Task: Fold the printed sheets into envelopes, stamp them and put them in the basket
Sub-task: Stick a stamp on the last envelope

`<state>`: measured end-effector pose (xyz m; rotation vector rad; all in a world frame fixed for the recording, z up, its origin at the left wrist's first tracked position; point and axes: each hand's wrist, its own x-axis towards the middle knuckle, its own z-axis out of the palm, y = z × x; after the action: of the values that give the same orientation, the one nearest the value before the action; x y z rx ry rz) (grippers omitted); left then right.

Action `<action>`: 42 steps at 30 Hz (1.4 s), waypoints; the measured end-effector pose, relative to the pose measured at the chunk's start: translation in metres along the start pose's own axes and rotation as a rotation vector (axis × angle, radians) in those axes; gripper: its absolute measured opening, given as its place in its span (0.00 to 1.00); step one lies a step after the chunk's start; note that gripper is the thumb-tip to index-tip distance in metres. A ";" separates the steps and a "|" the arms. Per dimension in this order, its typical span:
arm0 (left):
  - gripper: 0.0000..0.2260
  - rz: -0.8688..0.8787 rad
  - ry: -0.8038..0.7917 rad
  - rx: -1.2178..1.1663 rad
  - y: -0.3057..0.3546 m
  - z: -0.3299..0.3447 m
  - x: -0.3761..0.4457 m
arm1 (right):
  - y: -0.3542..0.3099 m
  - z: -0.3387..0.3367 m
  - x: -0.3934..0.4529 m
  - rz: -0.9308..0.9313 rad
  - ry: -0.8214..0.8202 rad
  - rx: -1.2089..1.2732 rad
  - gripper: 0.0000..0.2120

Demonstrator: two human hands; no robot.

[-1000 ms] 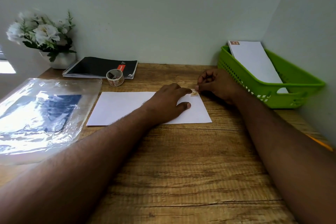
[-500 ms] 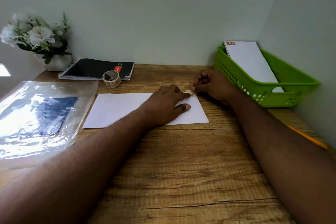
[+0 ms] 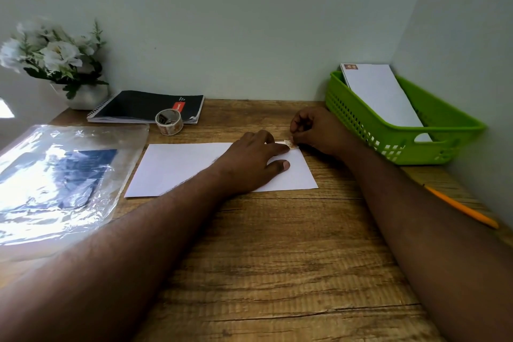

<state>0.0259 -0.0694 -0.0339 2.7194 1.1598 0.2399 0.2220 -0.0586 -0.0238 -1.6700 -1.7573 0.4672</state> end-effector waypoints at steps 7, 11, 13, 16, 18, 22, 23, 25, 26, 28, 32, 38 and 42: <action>0.25 -0.009 0.029 -0.071 -0.002 0.002 0.000 | -0.001 -0.004 -0.004 0.058 -0.002 0.174 0.10; 0.31 -0.061 0.034 -0.149 -0.002 0.001 0.001 | -0.001 -0.008 -0.007 0.090 -0.011 0.292 0.10; 0.31 -0.065 0.031 -0.151 -0.002 0.001 0.001 | -0.001 -0.007 -0.006 0.089 -0.020 0.281 0.10; 0.31 -0.066 0.030 -0.147 -0.001 0.001 0.000 | 0.000 -0.005 -0.005 0.092 -0.017 0.268 0.11; 0.29 -0.058 0.031 -0.121 0.000 0.000 0.000 | 0.001 -0.004 -0.005 0.093 -0.011 0.254 0.11; 0.26 -0.031 0.010 -0.085 0.001 -0.001 -0.001 | 0.001 -0.003 -0.003 0.092 -0.012 0.204 0.11; 0.25 -0.026 0.007 -0.081 0.001 -0.001 -0.002 | 0.001 -0.002 -0.003 0.090 -0.012 0.191 0.11; 0.24 -0.020 0.006 -0.076 0.001 0.000 -0.002 | 0.001 -0.002 -0.003 0.085 -0.014 0.167 0.12; 0.23 -0.018 0.007 -0.074 0.001 0.000 -0.002 | 0.001 -0.002 -0.003 0.083 -0.017 0.153 0.11; 0.22 -0.012 0.010 -0.070 0.001 -0.001 -0.002 | 0.000 -0.002 -0.003 0.075 -0.023 0.124 0.11; 0.22 -0.008 0.006 -0.050 0.001 -0.001 -0.002 | -0.001 -0.002 -0.004 0.057 -0.023 0.092 0.11; 0.23 -0.013 0.008 -0.057 0.000 0.000 -0.001 | -0.003 -0.001 -0.004 0.046 -0.033 0.077 0.11; 0.24 -0.017 0.017 -0.062 -0.001 0.000 -0.001 | 0.000 0.000 -0.002 0.049 -0.015 0.081 0.10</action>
<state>0.0249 -0.0692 -0.0345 2.6583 1.1594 0.2921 0.2214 -0.0610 -0.0243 -1.6600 -1.6890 0.5674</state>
